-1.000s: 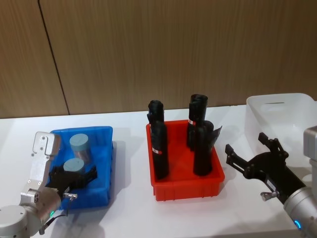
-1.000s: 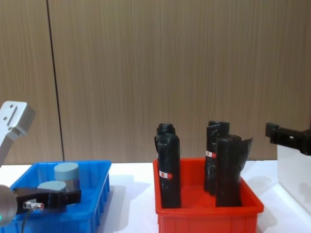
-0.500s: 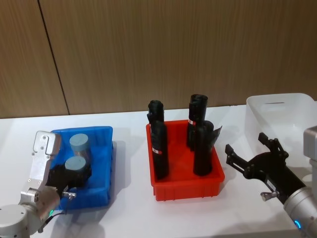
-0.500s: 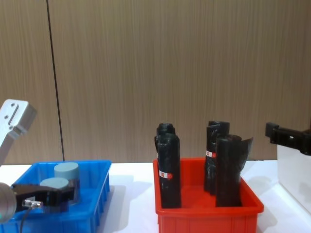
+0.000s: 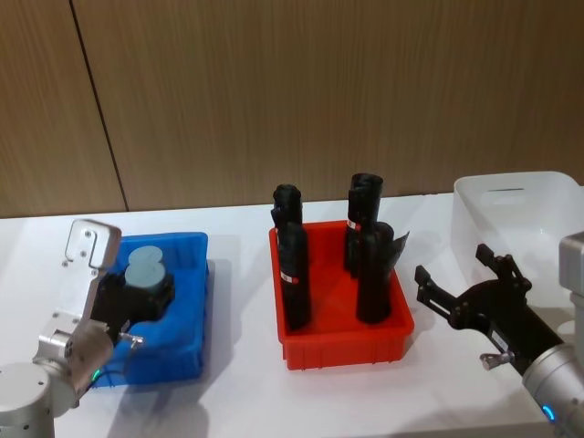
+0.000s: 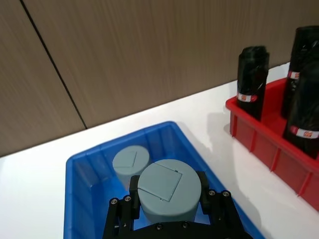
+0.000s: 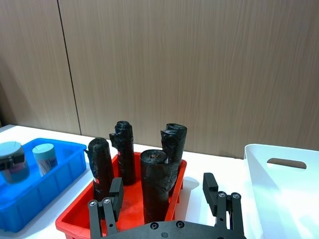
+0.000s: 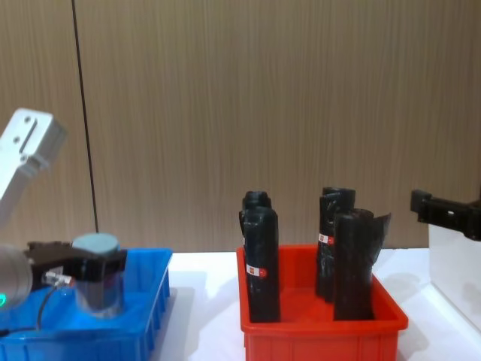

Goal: Pick the cotton swabs from the blue box and place them into the white box.

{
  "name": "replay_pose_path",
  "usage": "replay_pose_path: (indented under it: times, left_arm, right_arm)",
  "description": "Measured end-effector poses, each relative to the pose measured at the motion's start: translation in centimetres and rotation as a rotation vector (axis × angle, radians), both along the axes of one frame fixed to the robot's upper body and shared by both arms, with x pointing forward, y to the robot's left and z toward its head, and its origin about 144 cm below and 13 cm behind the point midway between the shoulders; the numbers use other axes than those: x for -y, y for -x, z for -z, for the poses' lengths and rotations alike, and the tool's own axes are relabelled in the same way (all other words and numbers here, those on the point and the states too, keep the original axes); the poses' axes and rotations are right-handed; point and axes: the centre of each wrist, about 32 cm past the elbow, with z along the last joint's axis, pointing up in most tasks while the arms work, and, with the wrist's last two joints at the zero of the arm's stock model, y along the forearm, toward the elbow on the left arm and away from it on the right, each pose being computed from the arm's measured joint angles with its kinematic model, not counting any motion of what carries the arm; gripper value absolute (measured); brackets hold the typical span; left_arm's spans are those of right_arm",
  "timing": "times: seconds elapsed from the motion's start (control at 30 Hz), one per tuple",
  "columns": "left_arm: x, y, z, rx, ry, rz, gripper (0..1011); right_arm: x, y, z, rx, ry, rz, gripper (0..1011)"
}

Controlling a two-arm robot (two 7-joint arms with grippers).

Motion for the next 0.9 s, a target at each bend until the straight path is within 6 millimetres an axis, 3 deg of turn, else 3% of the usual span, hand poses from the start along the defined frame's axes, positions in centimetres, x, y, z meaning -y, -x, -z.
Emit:
replay_pose_path:
  times: [0.9]
  left_arm:
    - [2.4, 0.0, -6.3, 0.063, 0.091, 0.327, 668]
  right_arm:
    - [0.0, 0.0, 0.0, 0.000, 0.000, 0.000, 1002]
